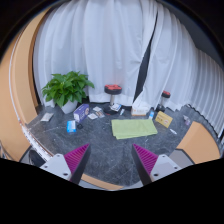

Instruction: Fold towel

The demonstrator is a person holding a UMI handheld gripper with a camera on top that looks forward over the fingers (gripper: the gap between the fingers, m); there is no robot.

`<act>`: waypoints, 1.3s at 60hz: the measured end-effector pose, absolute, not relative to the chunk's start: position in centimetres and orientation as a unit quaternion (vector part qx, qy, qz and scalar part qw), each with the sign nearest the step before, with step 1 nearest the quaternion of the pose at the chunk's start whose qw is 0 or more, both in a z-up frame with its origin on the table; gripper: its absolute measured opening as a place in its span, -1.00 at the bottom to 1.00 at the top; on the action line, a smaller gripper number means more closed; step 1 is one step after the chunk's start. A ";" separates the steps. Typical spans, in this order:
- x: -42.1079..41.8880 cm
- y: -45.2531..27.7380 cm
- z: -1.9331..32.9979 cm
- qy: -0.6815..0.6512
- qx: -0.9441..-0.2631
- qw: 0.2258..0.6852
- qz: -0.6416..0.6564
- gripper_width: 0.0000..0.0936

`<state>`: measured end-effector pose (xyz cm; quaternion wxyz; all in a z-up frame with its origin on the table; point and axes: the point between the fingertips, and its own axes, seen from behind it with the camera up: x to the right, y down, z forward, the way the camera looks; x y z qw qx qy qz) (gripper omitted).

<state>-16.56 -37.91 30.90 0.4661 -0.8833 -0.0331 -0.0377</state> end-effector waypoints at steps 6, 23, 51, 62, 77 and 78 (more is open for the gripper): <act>-15.6 -35.9 27.8 -0.033 -0.894 0.445 -0.035 0.81; -12.5 -23.9 16.0 -0.049 -0.910 0.411 -0.014 0.81; -10.6 1.6 -1.8 -0.107 -0.915 0.388 -0.019 0.61; -10.1 3.2 -1.6 -0.149 -0.902 0.402 -0.059 -0.84; -14.7 1.0 4.7 -0.093 -0.911 0.393 0.086 -0.90; -15.2 0.9 5.8 -0.087 -0.908 0.397 0.104 -0.91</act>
